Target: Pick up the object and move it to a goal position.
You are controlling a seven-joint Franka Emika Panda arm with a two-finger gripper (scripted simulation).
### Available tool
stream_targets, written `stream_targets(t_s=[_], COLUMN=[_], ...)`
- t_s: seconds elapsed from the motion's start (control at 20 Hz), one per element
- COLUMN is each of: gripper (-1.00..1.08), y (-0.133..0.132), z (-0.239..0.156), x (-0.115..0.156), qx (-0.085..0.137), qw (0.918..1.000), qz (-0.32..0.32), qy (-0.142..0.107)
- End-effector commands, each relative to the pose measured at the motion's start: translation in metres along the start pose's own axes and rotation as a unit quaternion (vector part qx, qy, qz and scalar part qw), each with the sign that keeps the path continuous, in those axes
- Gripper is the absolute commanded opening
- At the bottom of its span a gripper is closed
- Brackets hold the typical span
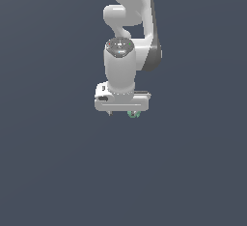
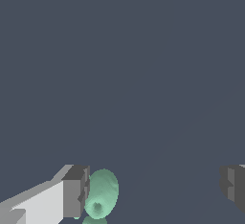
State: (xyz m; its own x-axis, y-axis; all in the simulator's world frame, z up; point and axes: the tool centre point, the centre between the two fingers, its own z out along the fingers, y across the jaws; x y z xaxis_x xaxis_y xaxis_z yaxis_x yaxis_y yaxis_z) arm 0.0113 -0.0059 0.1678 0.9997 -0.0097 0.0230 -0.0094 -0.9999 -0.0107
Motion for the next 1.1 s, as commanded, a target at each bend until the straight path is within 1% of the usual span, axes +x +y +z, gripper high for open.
stream_targets(t_s=[0.0, 0.15, 0.35, 0.45, 0.8, 1.05], gripper=[1.0, 1.0, 1.0, 1.0, 1.0, 1.0], y=[0.0, 0.006, 0.025, 0.029, 0.027, 0.02], z=[0.0, 0.0, 0.002, 0.002, 0.003, 0.009], x=[0.0, 0.0, 0.001, 0.001, 0.0, -0.005], qx=[0.0, 0.001, 0.004, 0.004, 0.004, 0.003], qw=[1.0, 1.0, 0.9998, 0.9997, 0.9998, 1.0], qz=[0.0, 0.005, 0.021, 0.024, 0.019, -0.008], qy=[0.0, 0.0, 0.0, 0.0, -0.001, -0.002])
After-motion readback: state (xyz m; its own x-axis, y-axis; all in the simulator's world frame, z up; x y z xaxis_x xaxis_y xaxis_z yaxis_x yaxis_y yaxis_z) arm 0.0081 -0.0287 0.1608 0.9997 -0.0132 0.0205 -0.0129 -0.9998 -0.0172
